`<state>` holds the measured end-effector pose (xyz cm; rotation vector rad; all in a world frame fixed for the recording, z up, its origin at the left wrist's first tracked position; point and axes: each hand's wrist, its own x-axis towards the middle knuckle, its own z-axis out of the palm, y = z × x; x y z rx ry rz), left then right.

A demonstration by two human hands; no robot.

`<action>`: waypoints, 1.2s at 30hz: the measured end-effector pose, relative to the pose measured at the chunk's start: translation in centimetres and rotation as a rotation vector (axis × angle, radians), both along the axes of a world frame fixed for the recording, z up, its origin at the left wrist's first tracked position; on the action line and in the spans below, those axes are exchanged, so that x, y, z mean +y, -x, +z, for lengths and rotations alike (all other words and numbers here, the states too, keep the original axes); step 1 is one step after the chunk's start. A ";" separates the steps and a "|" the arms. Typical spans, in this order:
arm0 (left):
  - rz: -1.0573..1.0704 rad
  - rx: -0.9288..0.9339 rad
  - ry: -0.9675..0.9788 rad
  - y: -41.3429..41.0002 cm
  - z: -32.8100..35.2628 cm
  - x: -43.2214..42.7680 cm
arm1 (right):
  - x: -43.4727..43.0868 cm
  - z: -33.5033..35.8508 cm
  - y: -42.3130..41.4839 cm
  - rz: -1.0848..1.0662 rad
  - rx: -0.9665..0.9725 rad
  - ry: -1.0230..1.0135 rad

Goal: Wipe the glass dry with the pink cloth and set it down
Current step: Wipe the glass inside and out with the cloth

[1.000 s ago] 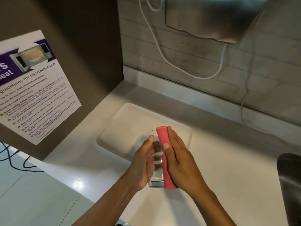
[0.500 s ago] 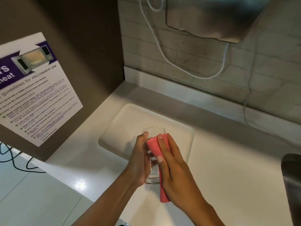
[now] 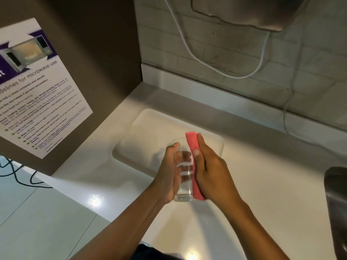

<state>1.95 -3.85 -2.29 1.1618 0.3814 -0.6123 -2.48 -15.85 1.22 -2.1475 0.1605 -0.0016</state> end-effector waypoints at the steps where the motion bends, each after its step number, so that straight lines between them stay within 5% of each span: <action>1: 0.001 -0.006 0.000 -0.1 0.0 0.0 | 0.2 0.2 -0.3 -0.011 0.005 -0.003; 14: -0.024 -0.011 0.082 -0.3 -0.8 -0.1 | 0.4 -0.1 1.7 0.117 -0.107 0.208; 19: -0.041 0.003 0.063 0.4 -0.7 -0.1 | -0.5 0.5 1.2 0.011 0.013 0.013; 24: -0.012 -0.041 0.078 0.0 -0.4 -0.1 | 0.7 2.0 2.2 0.128 -0.173 0.180; 29: -0.035 0.002 0.053 1.2 -0.6 -0.4 | -0.1 1.0 1.4 0.015 -0.026 0.062; 36: 0.075 -0.018 0.093 0.0 -0.4 0.2 | 0.9 0.9 3.9 0.232 -0.121 0.350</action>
